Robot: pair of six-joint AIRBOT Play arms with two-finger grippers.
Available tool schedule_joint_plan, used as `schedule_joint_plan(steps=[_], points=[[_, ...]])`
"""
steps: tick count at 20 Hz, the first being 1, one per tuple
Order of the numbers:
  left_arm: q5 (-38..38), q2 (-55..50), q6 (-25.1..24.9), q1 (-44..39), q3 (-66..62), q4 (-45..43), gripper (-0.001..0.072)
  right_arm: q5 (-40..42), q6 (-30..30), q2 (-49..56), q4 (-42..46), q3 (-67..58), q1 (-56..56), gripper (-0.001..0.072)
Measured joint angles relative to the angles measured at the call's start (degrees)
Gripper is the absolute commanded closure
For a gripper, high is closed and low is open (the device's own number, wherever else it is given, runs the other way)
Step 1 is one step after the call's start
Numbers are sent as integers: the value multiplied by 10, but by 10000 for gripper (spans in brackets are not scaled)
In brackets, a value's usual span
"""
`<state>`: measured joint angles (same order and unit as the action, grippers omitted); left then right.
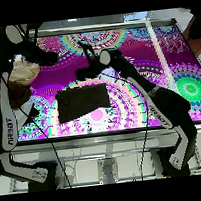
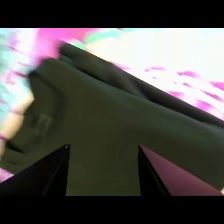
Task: Fold the shirts.
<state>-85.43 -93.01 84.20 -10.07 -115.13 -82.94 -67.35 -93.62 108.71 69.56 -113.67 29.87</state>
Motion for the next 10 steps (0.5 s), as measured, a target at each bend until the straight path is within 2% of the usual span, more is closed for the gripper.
schedule_joint_plan(steps=[1,3,5,10], points=[[5,0,0,0,1,0,696,-34,-6,-1,23,11,-25,239],[19,0,0,0,2,-2,696,-83,-8,3,21,45,-80,180],[33,0,0,0,2,-3,696,-106,8,13,-33,79,-127,146],[56,0,3,0,3,-3,696,-95,61,55,-180,134,-192,148]])
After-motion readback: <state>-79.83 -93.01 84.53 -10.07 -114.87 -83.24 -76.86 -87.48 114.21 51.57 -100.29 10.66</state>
